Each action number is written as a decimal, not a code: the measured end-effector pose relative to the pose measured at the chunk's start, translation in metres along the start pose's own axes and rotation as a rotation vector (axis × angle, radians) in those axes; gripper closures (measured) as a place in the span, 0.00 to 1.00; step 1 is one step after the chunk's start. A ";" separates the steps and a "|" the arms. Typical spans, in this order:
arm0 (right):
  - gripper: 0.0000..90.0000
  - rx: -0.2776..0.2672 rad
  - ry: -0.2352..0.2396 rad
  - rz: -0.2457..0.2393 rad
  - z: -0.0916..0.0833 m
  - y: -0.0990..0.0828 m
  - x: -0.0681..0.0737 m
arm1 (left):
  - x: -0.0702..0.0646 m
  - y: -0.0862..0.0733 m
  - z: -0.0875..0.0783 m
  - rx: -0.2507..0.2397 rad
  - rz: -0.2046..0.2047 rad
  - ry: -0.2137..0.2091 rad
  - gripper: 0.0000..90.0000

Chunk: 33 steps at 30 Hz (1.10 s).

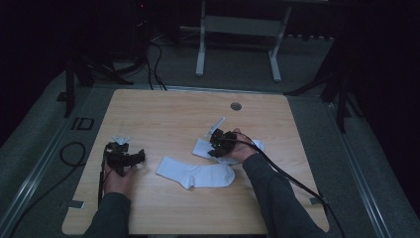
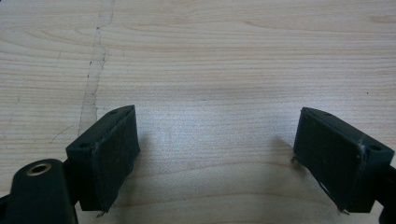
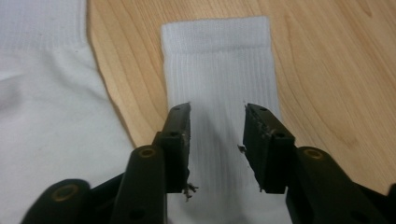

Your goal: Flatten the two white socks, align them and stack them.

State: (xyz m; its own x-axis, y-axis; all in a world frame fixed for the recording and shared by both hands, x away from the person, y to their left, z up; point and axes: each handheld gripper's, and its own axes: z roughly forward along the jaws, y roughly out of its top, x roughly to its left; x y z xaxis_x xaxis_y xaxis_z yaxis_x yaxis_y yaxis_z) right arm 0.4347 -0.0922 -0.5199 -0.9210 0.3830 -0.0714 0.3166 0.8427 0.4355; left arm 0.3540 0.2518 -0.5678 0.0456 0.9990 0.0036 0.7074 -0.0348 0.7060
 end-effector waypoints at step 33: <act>0.91 -0.020 -0.059 0.051 -0.029 0.005 -0.018 | 0.000 0.000 0.000 -0.001 0.000 -0.002 0.16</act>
State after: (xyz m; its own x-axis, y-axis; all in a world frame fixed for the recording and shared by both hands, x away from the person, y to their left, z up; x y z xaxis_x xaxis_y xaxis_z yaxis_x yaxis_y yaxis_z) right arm 0.4468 -0.1057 -0.4900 -0.8886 0.4474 -0.1013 0.3577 0.8141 0.4574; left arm 0.3540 0.2515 -0.5679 0.0473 0.9989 0.0024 0.7064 -0.0351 0.7070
